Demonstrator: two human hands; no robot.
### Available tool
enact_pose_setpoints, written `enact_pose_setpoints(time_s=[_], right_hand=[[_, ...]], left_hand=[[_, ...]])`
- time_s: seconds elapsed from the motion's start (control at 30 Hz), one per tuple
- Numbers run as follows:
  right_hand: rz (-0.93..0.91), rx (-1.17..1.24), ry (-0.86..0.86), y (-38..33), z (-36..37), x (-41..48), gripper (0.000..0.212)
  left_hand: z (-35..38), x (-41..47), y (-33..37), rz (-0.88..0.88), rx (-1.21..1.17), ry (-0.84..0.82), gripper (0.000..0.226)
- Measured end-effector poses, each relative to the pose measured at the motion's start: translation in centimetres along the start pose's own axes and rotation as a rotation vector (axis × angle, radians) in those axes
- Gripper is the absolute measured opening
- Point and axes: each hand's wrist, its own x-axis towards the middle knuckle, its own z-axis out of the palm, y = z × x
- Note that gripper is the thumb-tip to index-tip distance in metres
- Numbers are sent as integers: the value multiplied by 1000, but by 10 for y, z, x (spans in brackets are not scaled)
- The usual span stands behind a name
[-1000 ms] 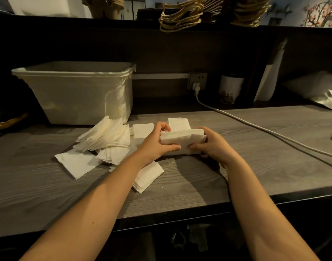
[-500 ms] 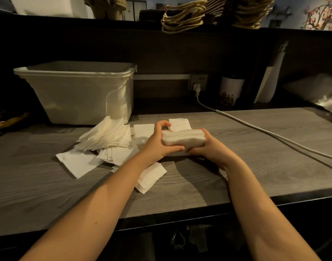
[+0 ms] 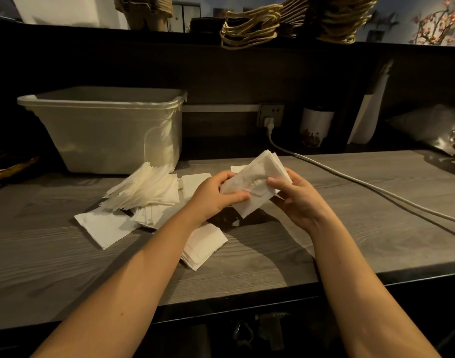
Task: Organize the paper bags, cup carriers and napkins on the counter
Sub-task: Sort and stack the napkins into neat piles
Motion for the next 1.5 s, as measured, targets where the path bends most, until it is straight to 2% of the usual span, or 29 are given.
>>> enact_pose_setpoints(time_s=[0.07, 0.17, 0.27, 0.33, 0.47, 0.6, 0.67, 0.77, 0.83, 0.9, 1.03, 1.13, 1.3, 1.5], right_hand=[[-1, 82, 30, 0, 3, 1, 33], [33, 148, 86, 2, 8, 2, 30], [142, 97, 73, 5, 15, 2, 28], [171, 37, 28, 8, 20, 0, 21], [87, -32, 78, 9, 26, 5, 27], [38, -1, 171, -11, 18, 28, 39], [43, -64, 247, -22, 6, 41, 46], [149, -133, 339, -28, -10, 58, 49], [245, -240, 384, -24, -16, 67, 48], [313, -463, 411, -17, -20, 75, 45], [380, -874, 461, -10, -19, 82, 40], [378, -1121, 473, -6, -17, 85, 39], [381, -1279, 489, 4, -17, 85, 44], [202, -1358, 524, 14, -22, 77, 60]], left_hand=[[4, -2, 3, -59, 38, -40, 44], [10, -1, 3, -105, 29, -40, 47], [15, 0, 3, -126, -30, -1, 36], [18, 1, 3, -121, -18, 35, 41], [21, 1, 5, -66, 24, 112, 54], [12, 3, 9, -5, 53, 143, 53], [0, 4, 8, 39, 175, 232, 50], [-17, 5, -1, 68, 596, 341, 47], [-23, 7, -8, -5, 782, 318, 48], [-26, 9, -13, -99, 872, 258, 50], [-26, 7, -18, -217, 985, 146, 56], [-24, 6, -20, -220, 999, 135, 62], [-26, 5, -19, -221, 1005, 92, 69], [-28, 6, -22, -219, 964, 105, 65]])
